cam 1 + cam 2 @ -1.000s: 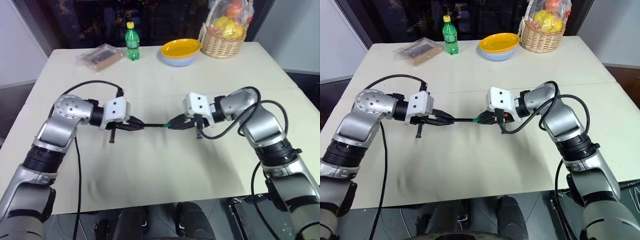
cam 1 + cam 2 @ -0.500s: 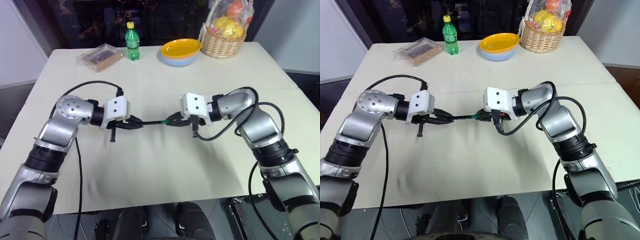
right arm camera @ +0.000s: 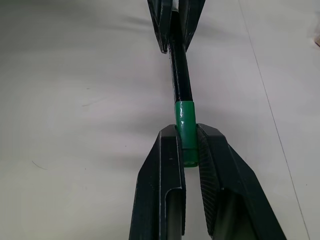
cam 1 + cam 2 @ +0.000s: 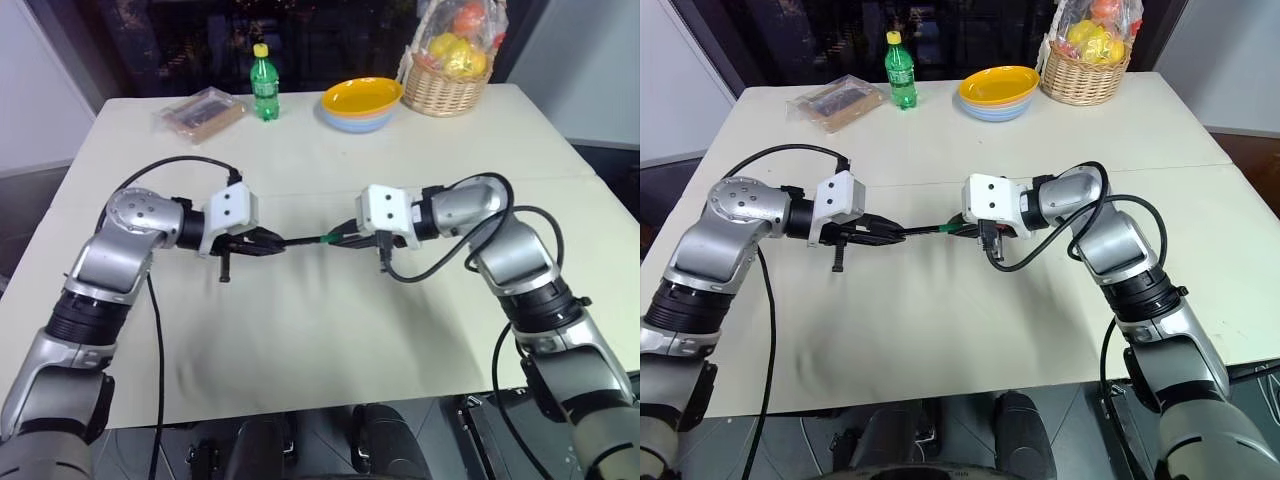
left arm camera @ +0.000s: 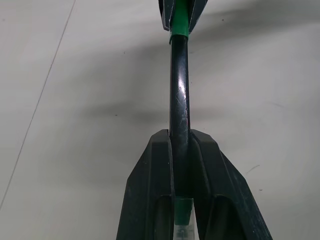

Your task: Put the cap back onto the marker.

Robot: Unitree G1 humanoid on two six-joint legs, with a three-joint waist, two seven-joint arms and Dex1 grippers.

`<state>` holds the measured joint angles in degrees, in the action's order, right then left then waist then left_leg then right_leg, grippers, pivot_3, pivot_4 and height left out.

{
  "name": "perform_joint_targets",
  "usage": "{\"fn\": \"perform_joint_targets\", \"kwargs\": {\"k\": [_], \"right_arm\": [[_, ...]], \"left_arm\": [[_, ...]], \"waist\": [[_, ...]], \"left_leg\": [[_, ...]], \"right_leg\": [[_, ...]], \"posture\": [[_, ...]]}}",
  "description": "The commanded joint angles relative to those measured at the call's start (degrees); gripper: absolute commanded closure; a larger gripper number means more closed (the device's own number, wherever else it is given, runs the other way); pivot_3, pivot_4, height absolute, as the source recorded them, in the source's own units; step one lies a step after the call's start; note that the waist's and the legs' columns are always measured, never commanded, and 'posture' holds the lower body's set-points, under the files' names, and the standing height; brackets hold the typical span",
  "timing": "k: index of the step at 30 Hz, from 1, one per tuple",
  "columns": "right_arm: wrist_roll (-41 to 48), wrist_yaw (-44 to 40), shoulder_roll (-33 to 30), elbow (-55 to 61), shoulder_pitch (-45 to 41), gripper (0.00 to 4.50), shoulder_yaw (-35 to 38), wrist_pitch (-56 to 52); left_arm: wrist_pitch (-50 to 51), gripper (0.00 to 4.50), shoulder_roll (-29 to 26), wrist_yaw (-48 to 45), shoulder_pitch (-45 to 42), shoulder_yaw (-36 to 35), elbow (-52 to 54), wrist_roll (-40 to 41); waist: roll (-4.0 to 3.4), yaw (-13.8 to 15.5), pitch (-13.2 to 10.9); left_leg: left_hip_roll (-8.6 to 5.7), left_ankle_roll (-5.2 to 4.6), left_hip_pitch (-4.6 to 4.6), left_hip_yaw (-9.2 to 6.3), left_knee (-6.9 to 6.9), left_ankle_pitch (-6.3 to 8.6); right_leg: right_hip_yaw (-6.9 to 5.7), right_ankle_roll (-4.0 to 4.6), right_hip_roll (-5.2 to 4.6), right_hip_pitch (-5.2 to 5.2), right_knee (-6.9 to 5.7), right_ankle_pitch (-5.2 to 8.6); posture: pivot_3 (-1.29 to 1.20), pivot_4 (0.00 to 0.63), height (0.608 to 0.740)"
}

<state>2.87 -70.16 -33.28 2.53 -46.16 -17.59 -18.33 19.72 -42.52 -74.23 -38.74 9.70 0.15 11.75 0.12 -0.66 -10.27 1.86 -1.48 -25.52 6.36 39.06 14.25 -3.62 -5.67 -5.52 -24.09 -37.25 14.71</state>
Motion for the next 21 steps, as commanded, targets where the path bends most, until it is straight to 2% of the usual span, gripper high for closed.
{"fn": "perform_joint_targets", "kwargs": {"k": [1, 21], "right_arm": [[1.58, -0.77, 2.21, 3.94, -1.06, 4.47, -1.76, 1.73], [3.56, -2.39, 5.64, 5.89, -1.73, 4.47, -2.11, -1.77]], "left_arm": [[-1.57, 4.50, 1.35, 0.59, -2.50, -0.96, 3.47, 1.70], [-2.41, 4.50, 4.01, 0.67, -5.38, -0.47, 3.65, 1.18]], "waist": [[0.00, 0.02, 0.00], [0.00, 0.02, 0.00]], "left_leg": [[0.00, 0.00, 0.00, 0.00, 0.00, 0.00], [0.00, 0.00, 0.00, 0.00, 0.00, 0.00]], "right_leg": [[0.00, 0.00, 0.00, 0.00, 0.00, 0.00], [0.00, 0.00, 0.00, 0.00, 0.00, 0.00]], "posture": [[0.00, 0.150, 0.740], [0.00, 0.150, 0.740]]}}
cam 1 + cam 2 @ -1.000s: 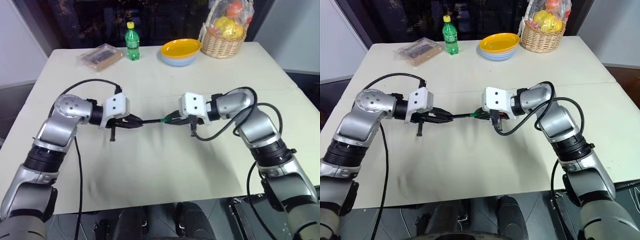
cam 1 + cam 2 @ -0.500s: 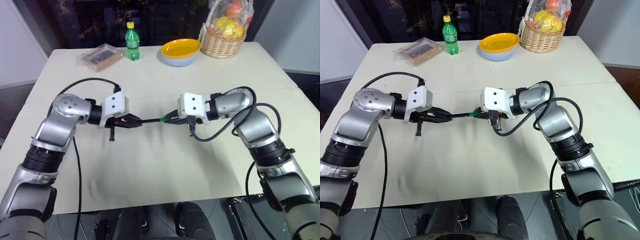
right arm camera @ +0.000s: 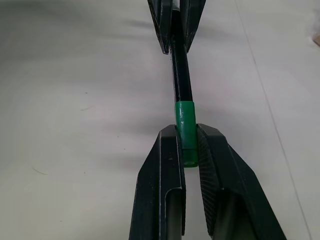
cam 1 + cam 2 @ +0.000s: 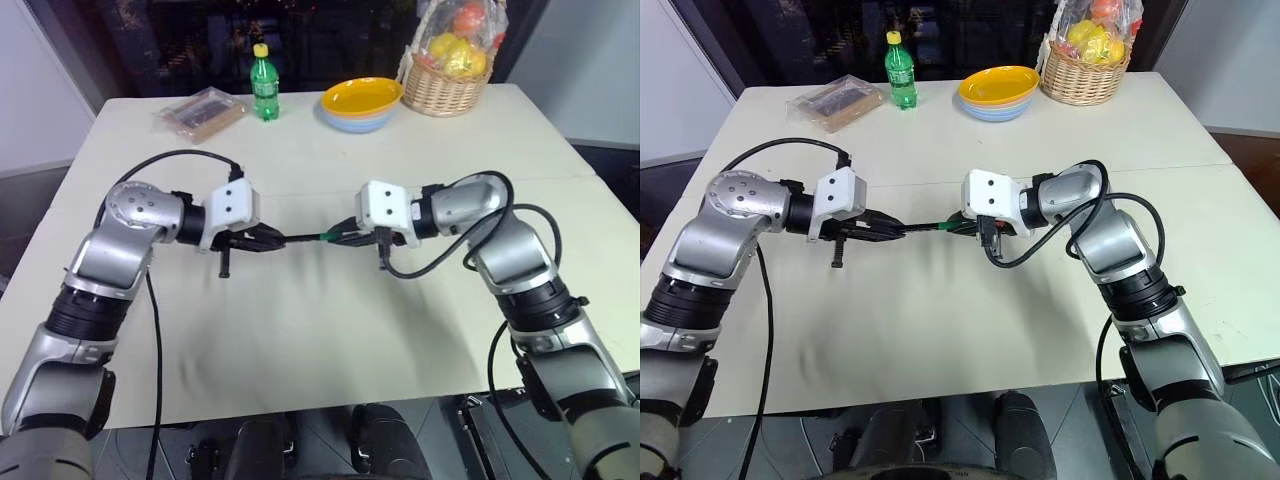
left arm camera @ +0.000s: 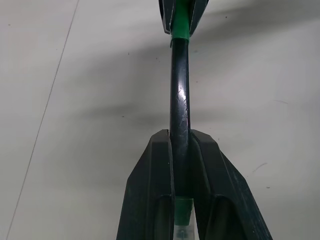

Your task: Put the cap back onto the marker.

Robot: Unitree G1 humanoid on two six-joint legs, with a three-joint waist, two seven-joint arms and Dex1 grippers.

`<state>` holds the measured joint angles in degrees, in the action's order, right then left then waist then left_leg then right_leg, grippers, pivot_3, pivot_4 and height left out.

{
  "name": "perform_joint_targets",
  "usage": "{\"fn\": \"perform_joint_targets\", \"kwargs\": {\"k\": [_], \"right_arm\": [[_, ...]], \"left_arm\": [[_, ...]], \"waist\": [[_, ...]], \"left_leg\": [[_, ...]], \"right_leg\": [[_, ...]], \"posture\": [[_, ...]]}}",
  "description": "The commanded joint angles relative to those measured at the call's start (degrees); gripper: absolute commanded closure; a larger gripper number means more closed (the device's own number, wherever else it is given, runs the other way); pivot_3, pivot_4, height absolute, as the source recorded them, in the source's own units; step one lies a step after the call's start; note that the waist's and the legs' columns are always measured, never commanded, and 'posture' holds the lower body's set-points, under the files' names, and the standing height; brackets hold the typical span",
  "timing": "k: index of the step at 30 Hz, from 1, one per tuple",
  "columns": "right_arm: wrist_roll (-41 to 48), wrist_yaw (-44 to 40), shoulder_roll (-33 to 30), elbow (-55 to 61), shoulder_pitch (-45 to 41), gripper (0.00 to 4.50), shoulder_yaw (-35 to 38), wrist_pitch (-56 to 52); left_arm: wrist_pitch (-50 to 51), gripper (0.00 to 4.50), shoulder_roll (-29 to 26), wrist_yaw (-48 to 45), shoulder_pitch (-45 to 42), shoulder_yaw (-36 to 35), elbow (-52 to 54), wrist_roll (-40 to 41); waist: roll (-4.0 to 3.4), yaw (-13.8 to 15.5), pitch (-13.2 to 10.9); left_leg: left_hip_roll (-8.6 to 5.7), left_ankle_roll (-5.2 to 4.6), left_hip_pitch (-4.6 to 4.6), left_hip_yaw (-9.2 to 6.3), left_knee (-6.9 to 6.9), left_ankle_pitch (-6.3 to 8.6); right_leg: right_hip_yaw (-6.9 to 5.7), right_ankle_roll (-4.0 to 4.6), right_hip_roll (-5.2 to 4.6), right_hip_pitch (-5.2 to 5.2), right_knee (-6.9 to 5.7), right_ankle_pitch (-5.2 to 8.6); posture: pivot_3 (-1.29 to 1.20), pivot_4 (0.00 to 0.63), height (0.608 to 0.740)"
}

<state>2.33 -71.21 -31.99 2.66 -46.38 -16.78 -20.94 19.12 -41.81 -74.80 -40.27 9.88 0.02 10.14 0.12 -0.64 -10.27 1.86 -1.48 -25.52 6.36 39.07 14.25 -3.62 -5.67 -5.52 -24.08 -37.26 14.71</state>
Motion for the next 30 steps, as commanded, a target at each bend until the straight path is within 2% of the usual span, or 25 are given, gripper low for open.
{"fn": "perform_joint_targets", "kwargs": {"k": [1, 8, 18, 22, 27, 30], "right_arm": [[4.10, -1.39, 4.46, 5.79, -1.52, 4.47, -2.89, 0.78], [3.14, -1.38, 4.37, 5.06, -1.49, 4.47, -2.74, 1.66], [0.41, -1.76, 1.54, 0.35, -1.51, 4.47, -1.43, 6.43], [0.17, -2.03, 1.21, -0.71, -1.71, 2.72, -1.31, 7.25], [0.82, -1.94, 0.82, -1.27, -2.14, 0.13, -0.41, 7.04], [1.43, -1.57, 0.31, -0.91, -2.23, 0.13, 0.46, 6.59]], "left_arm": [[-1.85, 4.50, 3.36, 1.24, -3.85, -0.66, 3.83, 2.77], [-2.03, 4.50, 2.95, 1.54, -2.76, -1.09, 3.70, 2.42], [0.49, 4.50, -0.38, 3.71, 4.40, -5.13, 7.32, 2.82], [1.14, 4.50, -1.31, 4.41, 5.38, -5.69, 8.45, 3.37], [2.66, 4.50, -3.33, 5.93, 7.90, -6.98, 10.28, 4.53], [4.22, 4.50, -4.19, 7.20, 9.79, -7.99, 11.90, 5.28]], "waist": [[0.00, 0.00, 0.00], [0.00, 0.00, 0.00], [0.00, 0.01, 0.00], [0.00, -0.05, 0.00], [0.00, -0.12, 0.00], [0.00, -0.05, 0.00]], "left_leg": [[0.00, 0.00, 0.00, 0.00, 0.00, 0.00], [0.00, 0.00, 0.00, 0.00, 0.00, 0.00], [0.01, 0.00, 0.00, -0.01, 0.00, 0.00], [0.02, 0.00, 0.01, -0.02, 0.00, 0.00], [0.01, 0.00, 0.01, -0.01, 0.00, 0.00], [0.02, 0.00, 0.01, -0.01, 0.00, 0.00]], "right_leg": [[0.00, 0.00, 0.00, 0.00, 0.00, 0.00], [0.00, 0.00, 0.00, 0.00, 0.00, 0.00], [0.00, 0.00, 0.00, 0.00, -0.01, 0.00], [0.00, 0.00, 0.00, 0.01, -0.01, 0.00], [0.00, 0.00, 0.00, 0.00, -0.02, 0.00], [0.00, 0.00, 0.00, 0.00, -0.01, 0.00]], "posture": [[0.00, 0.150, 0.740], [0.00, 0.150, 0.740], [0.00, 0.150, 0.740], [0.00, 0.150, 0.740], [0.00, 0.150, 0.740], [0.00, 0.150, 0.740]]}}
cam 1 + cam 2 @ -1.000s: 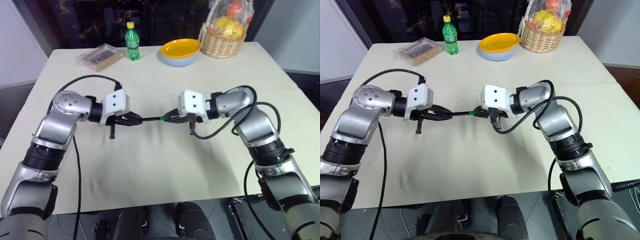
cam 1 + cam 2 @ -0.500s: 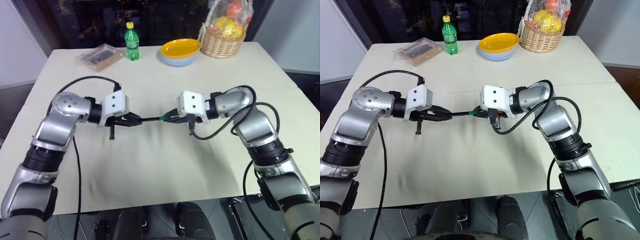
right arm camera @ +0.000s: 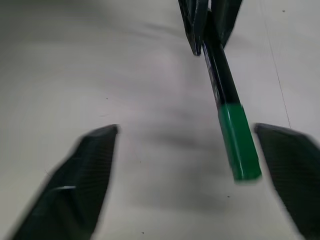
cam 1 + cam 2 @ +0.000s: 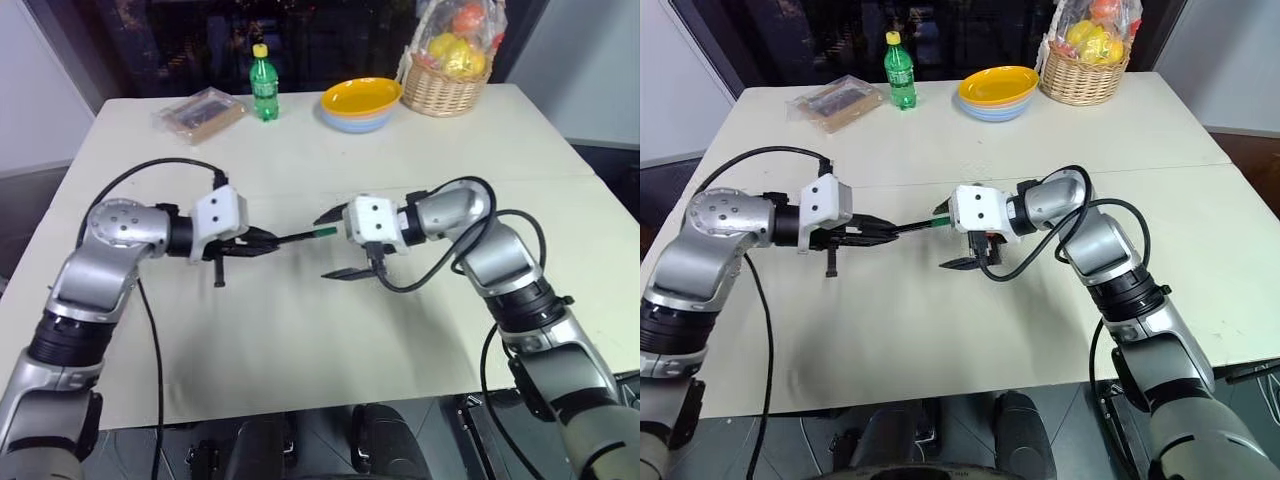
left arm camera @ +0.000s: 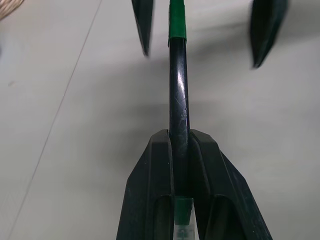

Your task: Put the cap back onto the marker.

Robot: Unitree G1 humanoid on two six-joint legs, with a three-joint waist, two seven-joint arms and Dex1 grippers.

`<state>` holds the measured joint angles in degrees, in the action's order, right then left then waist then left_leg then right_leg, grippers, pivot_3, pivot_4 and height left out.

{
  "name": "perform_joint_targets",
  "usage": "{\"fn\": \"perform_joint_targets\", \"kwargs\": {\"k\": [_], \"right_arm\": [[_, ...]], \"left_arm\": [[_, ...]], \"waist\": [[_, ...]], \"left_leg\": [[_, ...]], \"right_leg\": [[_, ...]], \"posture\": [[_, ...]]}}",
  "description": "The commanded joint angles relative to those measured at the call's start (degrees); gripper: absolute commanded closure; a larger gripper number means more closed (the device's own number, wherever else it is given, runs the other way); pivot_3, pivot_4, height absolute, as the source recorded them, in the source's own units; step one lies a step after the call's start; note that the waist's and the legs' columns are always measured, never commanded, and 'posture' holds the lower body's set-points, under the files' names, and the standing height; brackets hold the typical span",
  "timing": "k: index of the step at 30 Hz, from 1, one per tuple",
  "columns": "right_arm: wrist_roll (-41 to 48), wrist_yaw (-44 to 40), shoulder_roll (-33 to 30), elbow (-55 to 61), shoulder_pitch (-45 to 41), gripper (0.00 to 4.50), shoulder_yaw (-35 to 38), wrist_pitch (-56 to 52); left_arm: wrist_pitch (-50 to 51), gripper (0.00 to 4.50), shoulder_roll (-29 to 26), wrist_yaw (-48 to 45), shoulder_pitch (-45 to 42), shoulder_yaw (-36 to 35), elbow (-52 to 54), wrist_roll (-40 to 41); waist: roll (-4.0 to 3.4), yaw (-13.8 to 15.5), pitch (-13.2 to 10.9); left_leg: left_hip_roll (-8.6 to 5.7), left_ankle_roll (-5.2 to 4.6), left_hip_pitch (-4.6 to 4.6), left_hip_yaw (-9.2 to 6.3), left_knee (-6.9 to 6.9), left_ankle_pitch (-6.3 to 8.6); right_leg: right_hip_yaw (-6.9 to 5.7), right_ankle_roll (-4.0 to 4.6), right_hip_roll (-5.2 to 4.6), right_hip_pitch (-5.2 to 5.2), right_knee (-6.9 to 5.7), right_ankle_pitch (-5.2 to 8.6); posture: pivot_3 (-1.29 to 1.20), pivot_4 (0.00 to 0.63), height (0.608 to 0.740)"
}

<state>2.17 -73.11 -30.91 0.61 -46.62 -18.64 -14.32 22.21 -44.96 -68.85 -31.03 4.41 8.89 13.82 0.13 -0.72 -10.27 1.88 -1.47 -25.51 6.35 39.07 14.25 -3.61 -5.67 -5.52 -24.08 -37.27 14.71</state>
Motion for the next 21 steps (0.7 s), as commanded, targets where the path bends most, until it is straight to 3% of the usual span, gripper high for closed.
{"fn": "perform_joint_targets", "kwargs": {"k": [1, 11, 21], "right_arm": [[2.03, 0.37, -1.12, 1.51, -2.12, 0.13, 2.77, -0.47], [12.77, -0.46, -4.68, 7.13, -6.85, 0.13, 11.12, -10.26], [32.14, -0.66, -10.96, 10.02, -12.27, 0.13, 22.36, -28.73]], "left_arm": [[2.00, 4.50, -1.32, 2.19, 1.47, -3.12, 3.66, 1.75], [15.07, 4.50, -0.97, 16.02, 12.36, -10.54, 10.17, 2.89], [27.75, 4.50, 8.33, 38.78, 18.99, -17.90, 14.29, 1.04]], "waist": [[0.00, 0.04, 0.00], [-0.01, -0.03, 0.00], [0.01, 0.11, 0.01]], "left_leg": [[0.00, 0.00, 0.00, 0.00, 0.00, 0.00], [0.02, -0.01, 0.01, -0.01, -0.02, 0.01], [0.00, -0.26, 0.02, -0.10, -0.03, 0.17]], "right_leg": [[0.00, 0.00, 0.00, 0.00, 0.00, 0.00], [0.01, 0.00, -0.02, -0.01, 0.00, 0.00], [0.00, 0.02, -0.10, 0.02, 0.01, -0.01]], "posture": [[0.00, 0.150, 0.740], [0.00, 0.150, 0.740], [0.00, 0.150, 0.740]]}}
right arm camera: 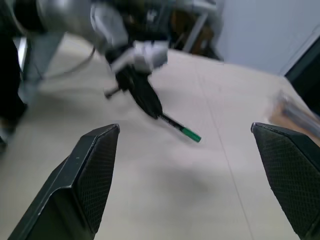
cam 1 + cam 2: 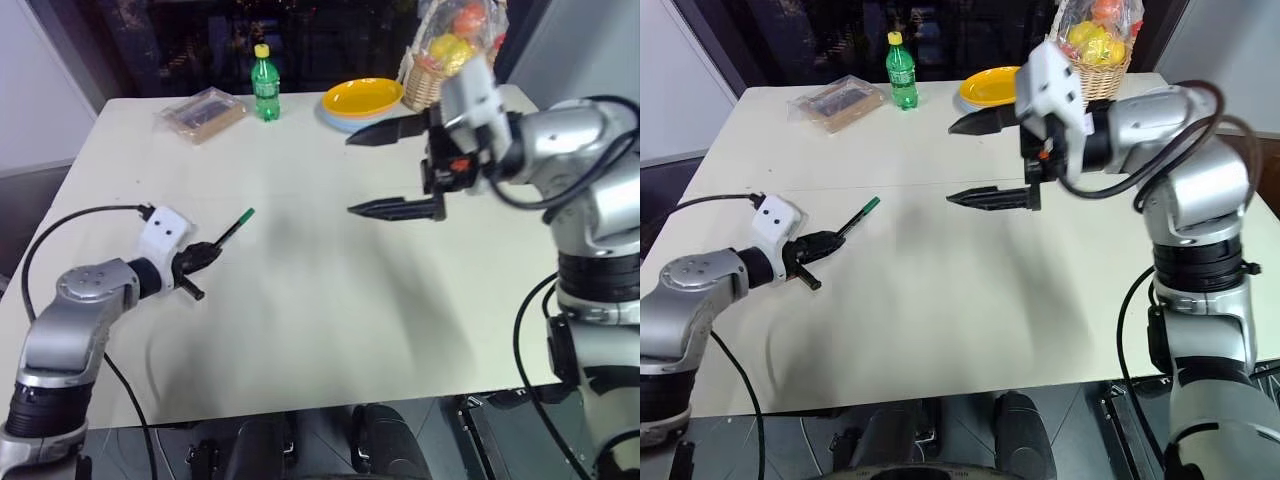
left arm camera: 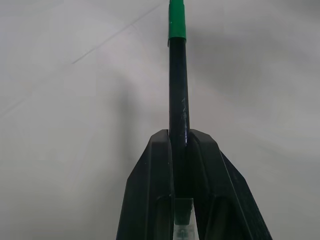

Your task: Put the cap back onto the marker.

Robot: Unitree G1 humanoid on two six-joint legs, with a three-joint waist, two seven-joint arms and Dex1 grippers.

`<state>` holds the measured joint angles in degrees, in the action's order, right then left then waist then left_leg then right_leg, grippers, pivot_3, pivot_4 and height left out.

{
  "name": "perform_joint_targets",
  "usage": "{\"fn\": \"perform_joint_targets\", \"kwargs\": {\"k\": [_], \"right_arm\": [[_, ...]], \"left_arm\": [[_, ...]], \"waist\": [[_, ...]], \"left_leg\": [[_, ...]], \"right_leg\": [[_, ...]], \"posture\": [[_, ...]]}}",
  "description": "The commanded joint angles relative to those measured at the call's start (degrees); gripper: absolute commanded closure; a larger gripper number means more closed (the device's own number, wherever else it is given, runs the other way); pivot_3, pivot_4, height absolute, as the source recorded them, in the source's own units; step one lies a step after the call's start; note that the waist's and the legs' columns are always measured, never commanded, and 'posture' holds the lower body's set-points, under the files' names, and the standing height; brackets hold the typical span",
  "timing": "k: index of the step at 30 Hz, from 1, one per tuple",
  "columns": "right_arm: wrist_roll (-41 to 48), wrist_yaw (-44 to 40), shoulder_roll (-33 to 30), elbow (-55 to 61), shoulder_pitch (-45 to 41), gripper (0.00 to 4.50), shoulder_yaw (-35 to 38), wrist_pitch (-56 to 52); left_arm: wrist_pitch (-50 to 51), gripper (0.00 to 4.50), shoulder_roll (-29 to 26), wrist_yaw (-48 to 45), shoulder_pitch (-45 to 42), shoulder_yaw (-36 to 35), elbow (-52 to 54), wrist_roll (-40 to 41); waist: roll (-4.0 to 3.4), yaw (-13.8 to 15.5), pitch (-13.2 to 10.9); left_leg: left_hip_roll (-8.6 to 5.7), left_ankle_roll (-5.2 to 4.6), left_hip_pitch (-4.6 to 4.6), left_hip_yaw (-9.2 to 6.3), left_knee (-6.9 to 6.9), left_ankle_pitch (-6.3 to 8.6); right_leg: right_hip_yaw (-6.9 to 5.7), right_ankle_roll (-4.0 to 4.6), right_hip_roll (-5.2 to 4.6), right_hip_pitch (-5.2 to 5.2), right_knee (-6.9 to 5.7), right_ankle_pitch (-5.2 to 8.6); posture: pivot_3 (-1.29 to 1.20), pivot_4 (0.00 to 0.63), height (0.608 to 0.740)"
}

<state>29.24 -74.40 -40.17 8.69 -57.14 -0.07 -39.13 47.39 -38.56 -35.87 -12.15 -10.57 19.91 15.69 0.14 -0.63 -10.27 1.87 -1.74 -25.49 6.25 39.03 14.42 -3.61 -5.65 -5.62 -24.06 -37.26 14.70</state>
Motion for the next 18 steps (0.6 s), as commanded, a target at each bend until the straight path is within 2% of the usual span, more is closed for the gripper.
{"fn": "perform_joint_targets", "kwargs": {"k": [1, 11, 18], "right_arm": [[6.46, 0.90, -2.31, 2.18, -1.83, 0.13, 4.53, -5.37], [10.79, 3.19, -5.35, 4.10, 0.33, 0.13, 5.53, -7.71], [10.77, 3.25, -5.36, 3.52, 0.30, 0.13, 4.67, -6.50]], "left_arm": [[4.35, 4.50, 3.16, 7.59, 0.25, -3.62, 4.30, -0.50], [30.54, 4.50, 14.85, 23.62, -3.59, -11.34, 19.21, -0.23], [44.45, 4.50, 20.17, 26.37, -7.16, -16.47, 22.52, -1.07]], "waist": [[0.00, 0.04, 0.00], [0.03, 0.00, 0.02], [0.06, 0.08, 0.02]], "left_leg": [[0.00, 0.00, 0.00, -0.02, -0.01, 0.00], [-0.03, -0.02, 0.00, -0.07, -0.03, 0.03], [-0.06, -0.02, 0.00, -0.07, -0.02, 0.02]], "right_leg": [[0.00, 0.00, -0.01, 0.00, 0.00, 0.00], [0.06, 0.02, -0.22, 0.01, 0.01, -0.01], [0.00, 0.02, -0.09, 0.03, 0.01, -0.01]], "posture": [[0.00, 0.150, 0.740], [0.00, 0.150, 0.740], [0.00, 0.150, 0.740]]}}
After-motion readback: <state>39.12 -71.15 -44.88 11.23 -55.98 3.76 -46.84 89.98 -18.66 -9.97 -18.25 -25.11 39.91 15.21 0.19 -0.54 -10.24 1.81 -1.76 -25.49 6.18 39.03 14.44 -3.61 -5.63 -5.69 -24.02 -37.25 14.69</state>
